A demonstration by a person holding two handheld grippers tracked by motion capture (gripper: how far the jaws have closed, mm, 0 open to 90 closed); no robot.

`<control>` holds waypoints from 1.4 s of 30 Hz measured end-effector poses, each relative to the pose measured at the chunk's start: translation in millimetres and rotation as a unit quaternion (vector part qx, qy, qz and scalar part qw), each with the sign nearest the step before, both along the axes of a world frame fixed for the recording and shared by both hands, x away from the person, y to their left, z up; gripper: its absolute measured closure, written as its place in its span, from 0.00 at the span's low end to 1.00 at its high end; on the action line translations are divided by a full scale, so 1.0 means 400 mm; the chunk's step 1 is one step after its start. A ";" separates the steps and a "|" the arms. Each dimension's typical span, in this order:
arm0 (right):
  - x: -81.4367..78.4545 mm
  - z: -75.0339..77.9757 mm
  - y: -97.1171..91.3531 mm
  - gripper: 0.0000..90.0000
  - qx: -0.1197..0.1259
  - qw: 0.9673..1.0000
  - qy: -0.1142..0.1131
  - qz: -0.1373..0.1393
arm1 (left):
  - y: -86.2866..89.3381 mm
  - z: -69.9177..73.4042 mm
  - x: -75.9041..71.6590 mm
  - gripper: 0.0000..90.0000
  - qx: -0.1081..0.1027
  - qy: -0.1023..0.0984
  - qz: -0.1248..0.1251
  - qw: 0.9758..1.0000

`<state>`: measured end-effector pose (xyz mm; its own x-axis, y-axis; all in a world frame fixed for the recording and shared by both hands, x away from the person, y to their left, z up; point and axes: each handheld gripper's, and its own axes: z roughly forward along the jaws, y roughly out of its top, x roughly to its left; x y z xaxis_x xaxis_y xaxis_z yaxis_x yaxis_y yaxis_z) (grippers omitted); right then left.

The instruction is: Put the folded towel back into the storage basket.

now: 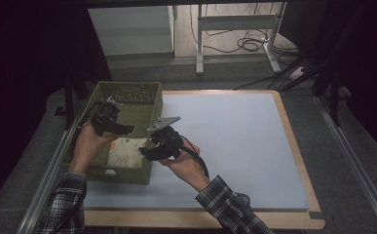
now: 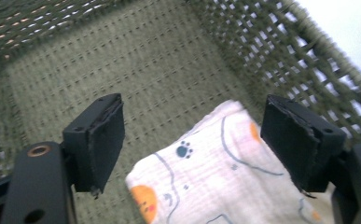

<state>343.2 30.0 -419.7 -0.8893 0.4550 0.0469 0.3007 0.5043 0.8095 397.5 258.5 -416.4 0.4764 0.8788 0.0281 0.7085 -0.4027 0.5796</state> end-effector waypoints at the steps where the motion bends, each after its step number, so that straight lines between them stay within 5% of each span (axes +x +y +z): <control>1: 0.001 0.001 -0.008 0.41 0.000 1.000 0.000 -0.001 | -0.004 0.000 0.000 0.23 -0.004 0.000 -0.002 1.000; 14: 0.013 -0.020 -0.129 0.32 -0.003 1.000 0.002 -0.022 | -0.054 0.009 -0.003 0.13 -0.048 -0.006 -0.017 0.999; 24: -0.001 -0.032 -0.198 0.28 -0.016 0.999 -0.006 -0.031 | -0.117 0.024 -0.021 0.06 -0.086 -0.021 -0.039 0.995; 42: -0.031 -0.065 -0.365 0.22 -0.015 0.998 0.006 -0.064 | -0.319 0.020 -0.087 0.02 -0.081 -0.037 -0.106 0.990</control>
<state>330.8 -116.1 -445.7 -0.8232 0.5661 0.0425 0.3740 0.4845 0.7908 362.8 131.0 -408.2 0.6528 0.7548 -0.0634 0.5711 -0.4354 0.6959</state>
